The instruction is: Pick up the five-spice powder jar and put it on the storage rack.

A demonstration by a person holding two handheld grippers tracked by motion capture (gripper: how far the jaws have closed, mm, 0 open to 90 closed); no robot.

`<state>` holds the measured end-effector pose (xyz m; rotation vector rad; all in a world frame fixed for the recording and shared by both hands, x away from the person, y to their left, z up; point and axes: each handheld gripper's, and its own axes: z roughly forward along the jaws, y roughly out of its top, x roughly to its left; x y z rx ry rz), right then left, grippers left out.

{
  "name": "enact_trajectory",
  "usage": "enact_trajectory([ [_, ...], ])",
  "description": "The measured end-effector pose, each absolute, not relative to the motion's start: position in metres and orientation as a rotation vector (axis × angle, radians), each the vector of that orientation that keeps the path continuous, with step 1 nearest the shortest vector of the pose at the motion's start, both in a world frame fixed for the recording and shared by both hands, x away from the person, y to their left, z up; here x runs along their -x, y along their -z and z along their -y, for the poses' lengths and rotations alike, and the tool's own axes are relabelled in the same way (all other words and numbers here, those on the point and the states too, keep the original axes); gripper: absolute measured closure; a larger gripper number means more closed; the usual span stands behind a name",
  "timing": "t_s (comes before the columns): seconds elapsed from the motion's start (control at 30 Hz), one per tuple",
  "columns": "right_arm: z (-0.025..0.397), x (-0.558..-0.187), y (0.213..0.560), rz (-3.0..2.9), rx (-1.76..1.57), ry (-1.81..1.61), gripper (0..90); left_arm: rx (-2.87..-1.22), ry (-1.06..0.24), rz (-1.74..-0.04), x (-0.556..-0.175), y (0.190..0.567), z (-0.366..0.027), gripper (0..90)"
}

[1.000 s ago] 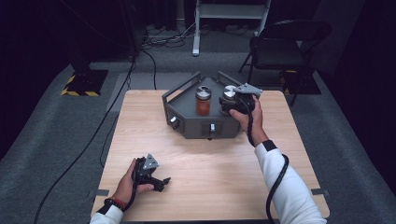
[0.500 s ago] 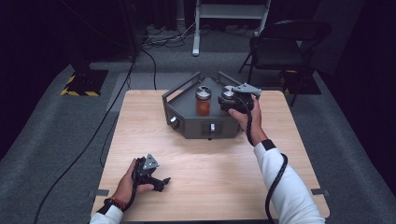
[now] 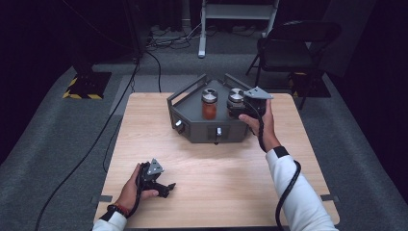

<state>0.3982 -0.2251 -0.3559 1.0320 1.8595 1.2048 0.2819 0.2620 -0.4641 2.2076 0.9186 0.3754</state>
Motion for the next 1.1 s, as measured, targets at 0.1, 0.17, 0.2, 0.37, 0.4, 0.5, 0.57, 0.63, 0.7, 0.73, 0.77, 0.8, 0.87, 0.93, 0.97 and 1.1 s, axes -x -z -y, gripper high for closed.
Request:
enact_trajectory([
  [0.1,0.227,-0.392,0.352,-1.856,-1.009,-1.206,3.5,-2.208,-0.376,-0.918,-0.282,0.464,-0.262,0.2],
  [0.17,0.231,-0.390,0.351,-1.860,-0.994,-1.232,3.5,-2.208,-0.375,-0.918,-0.282,0.464,-0.262,0.2],
  [0.2,0.231,-0.388,0.350,-1.857,-0.990,-1.229,3.5,-2.208,-0.375,-0.916,-0.282,0.464,-0.262,0.2],
  [0.37,0.234,-0.378,0.347,-1.860,-0.958,-1.244,3.5,-2.208,-0.373,-0.915,-0.282,0.464,-0.262,0.2],
  [0.4,0.234,-0.376,0.347,-1.862,-0.949,-1.244,3.5,-2.208,-0.374,-0.915,-0.282,0.464,-0.262,0.2],
  [0.5,0.237,-0.368,0.350,-1.868,-0.906,-1.255,3.5,-2.209,-0.373,-0.915,-0.282,0.464,-0.262,0.2],
  [0.57,0.240,-0.362,0.352,-1.868,-0.883,-1.269,3.5,-2.209,-0.374,-0.914,-0.283,0.464,-0.262,0.2],
  [0.63,0.243,-0.357,0.353,-1.876,-0.868,-1.278,3.5,-2.209,-0.374,-0.914,-0.283,0.464,-0.262,0.2],
  [0.7,0.244,-0.351,0.356,-1.884,-0.843,-1.285,3.5,-2.209,-0.373,-0.914,-0.283,0.464,-0.262,0.2],
  [0.73,0.245,-0.348,0.357,-1.887,-0.827,-1.289,3.5,-2.209,-0.373,-0.915,-0.283,0.464,-0.262,0.2],
  [0.77,0.245,-0.345,0.359,-1.888,-0.817,-1.290,3.5,-2.209,-0.374,-0.914,-0.283,0.464,-0.262,0.2],
  [0.8,0.246,-0.342,0.361,-1.892,-0.809,-1.294,3.5,-2.210,-0.374,-0.913,-0.283,0.464,-0.262,0.2],
  [0.87,0.247,-0.336,0.365,-1.902,-0.787,-1.297,3.5,-2.210,-0.373,-0.913,-0.283,0.464,-0.262,0.1],
  [0.93,0.247,-0.331,0.370,-1.909,-0.770,-1.297,3.5,-2.210,-0.373,-0.913,-0.283,0.464,-0.262,0.2],
  [0.97,0.247,-0.329,0.373,-1.913,-0.763,-1.300,3.5,-2.210,-0.374,-0.913,-0.283,0.464,-0.262,0.2],
  [1.1,0.248,-0.320,0.384,-1.929,-0.749,-1.308,3.5,-2.210,-0.373,-0.913,-0.283,0.464,-0.262,0.2],
])
